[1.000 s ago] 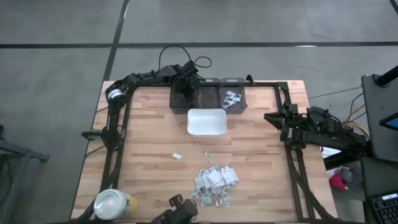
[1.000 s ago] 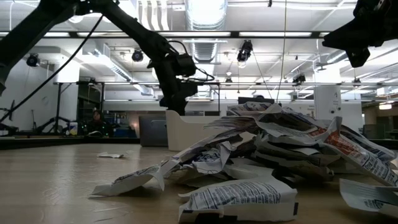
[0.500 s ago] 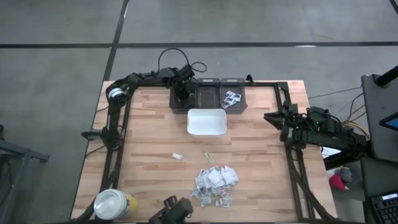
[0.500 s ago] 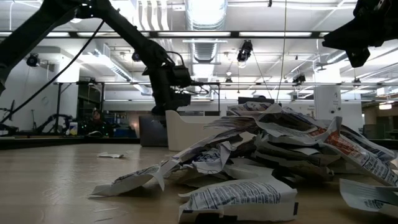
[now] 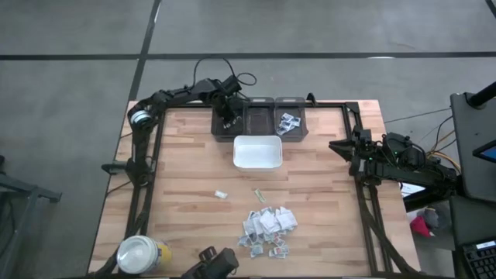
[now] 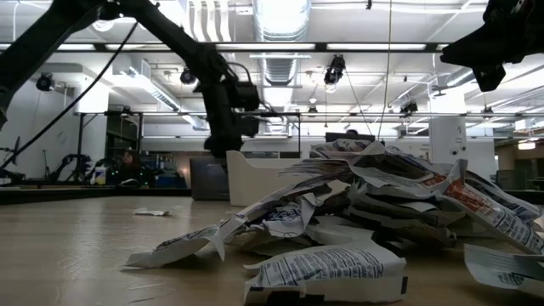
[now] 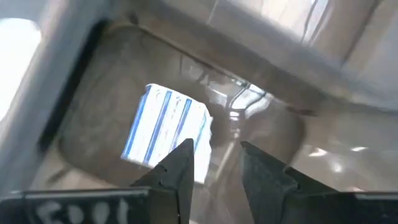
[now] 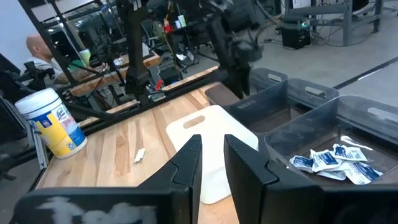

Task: Pick & Place First Aid Supplies
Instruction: Put the white alcohol pad into the right black bin

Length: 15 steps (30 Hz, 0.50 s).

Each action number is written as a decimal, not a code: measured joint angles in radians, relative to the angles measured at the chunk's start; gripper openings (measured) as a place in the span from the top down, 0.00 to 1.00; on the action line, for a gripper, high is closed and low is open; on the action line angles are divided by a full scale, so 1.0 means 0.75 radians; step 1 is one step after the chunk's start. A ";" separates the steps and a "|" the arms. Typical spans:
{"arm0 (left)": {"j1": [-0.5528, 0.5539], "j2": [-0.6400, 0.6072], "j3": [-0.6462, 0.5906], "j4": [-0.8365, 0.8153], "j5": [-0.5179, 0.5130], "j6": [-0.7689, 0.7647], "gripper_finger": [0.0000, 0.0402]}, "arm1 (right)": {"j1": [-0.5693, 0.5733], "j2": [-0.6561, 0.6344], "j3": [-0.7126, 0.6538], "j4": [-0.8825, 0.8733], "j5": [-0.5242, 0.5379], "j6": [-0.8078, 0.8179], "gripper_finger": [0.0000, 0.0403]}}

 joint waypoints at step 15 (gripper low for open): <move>-0.341 -0.401 -0.061 -0.255 0.001 -0.563 0.70 | 0.000 0.000 0.000 -0.001 -0.001 -0.003 0.79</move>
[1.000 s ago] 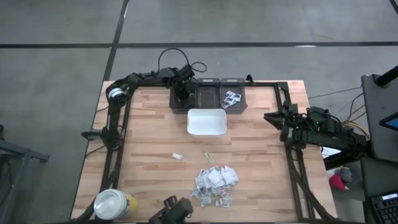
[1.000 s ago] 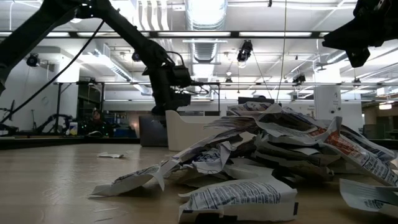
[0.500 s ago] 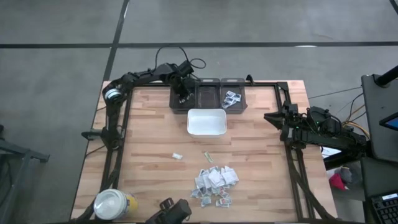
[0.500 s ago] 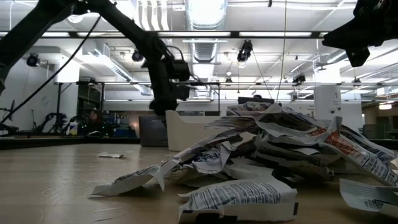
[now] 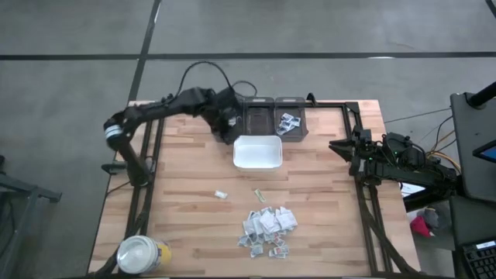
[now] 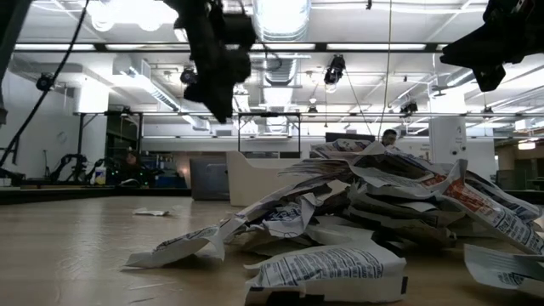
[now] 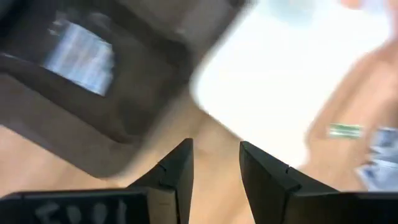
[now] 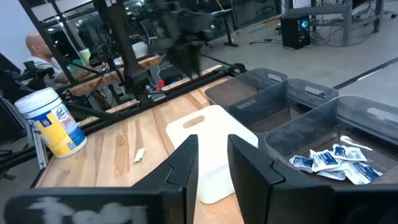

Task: Pick & Place First Aid Supplies
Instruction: Put the white alcohol pad into the right black bin

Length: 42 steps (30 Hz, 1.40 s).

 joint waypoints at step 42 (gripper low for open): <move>-1.232 0.358 -0.276 0.780 -0.311 -1.218 0.70 | 0.000 0.000 0.000 -0.012 -0.001 -0.001 0.80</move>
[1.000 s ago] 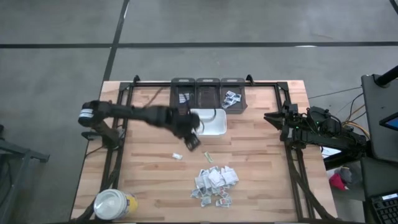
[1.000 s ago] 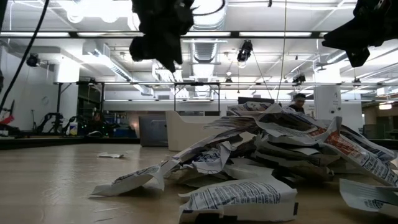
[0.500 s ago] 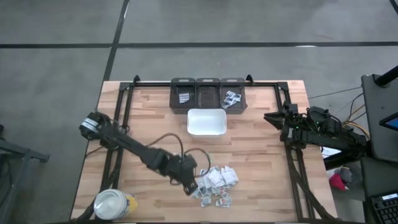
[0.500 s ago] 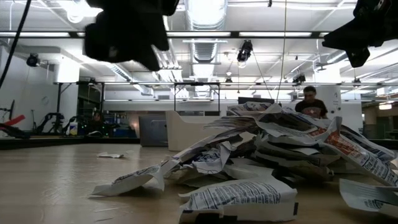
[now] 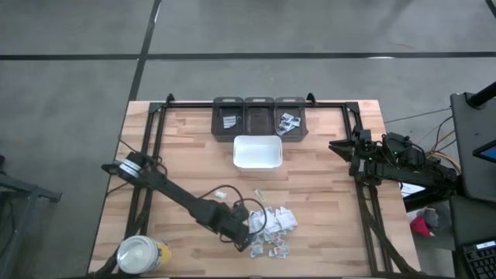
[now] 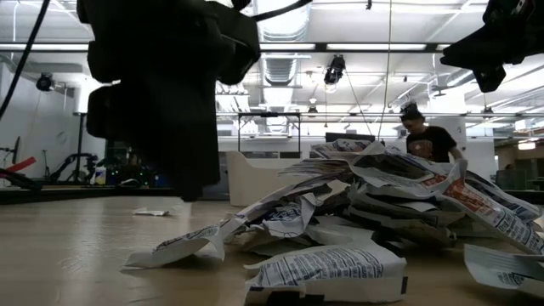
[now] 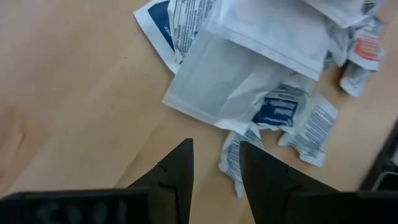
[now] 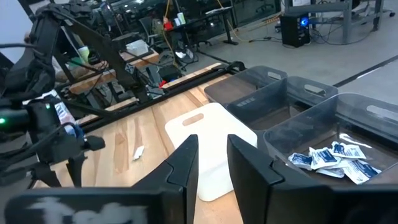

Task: Pick & Place First Aid Supplies
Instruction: Put the white alcohol pad into the right black bin

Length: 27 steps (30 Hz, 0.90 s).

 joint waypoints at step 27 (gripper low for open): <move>-0.036 0.088 0.110 -0.103 -0.012 -0.016 0.70 | 0.000 0.000 0.000 -0.001 0.000 0.000 0.77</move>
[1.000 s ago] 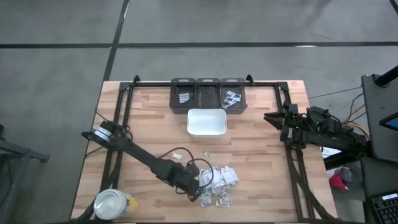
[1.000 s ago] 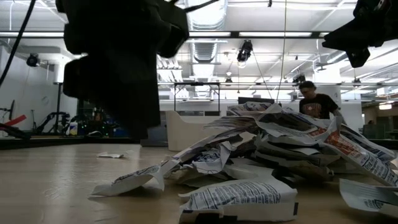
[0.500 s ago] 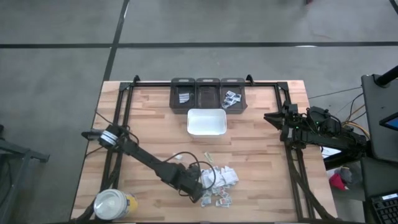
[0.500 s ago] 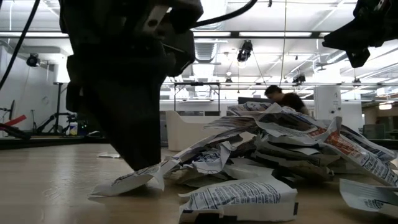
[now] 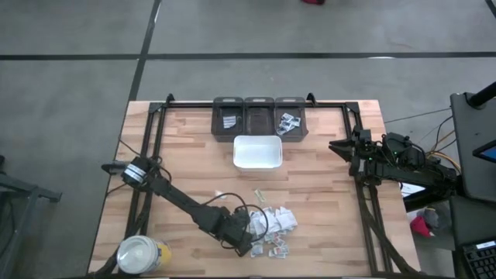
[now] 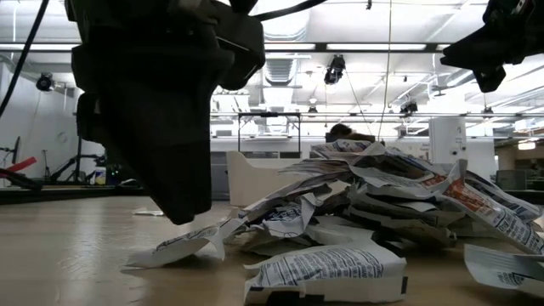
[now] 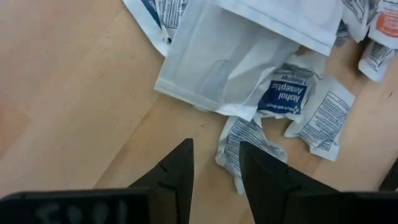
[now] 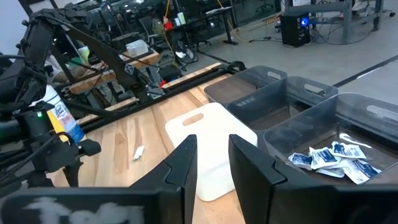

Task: Pick & Place First Aid Supplies
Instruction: Put the white alcohol pad into the right black bin

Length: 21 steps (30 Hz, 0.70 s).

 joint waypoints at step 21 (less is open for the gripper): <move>0.009 0.065 0.007 -0.235 -0.029 -0.138 0.70 | 0.000 -0.001 0.000 0.000 0.000 0.005 0.81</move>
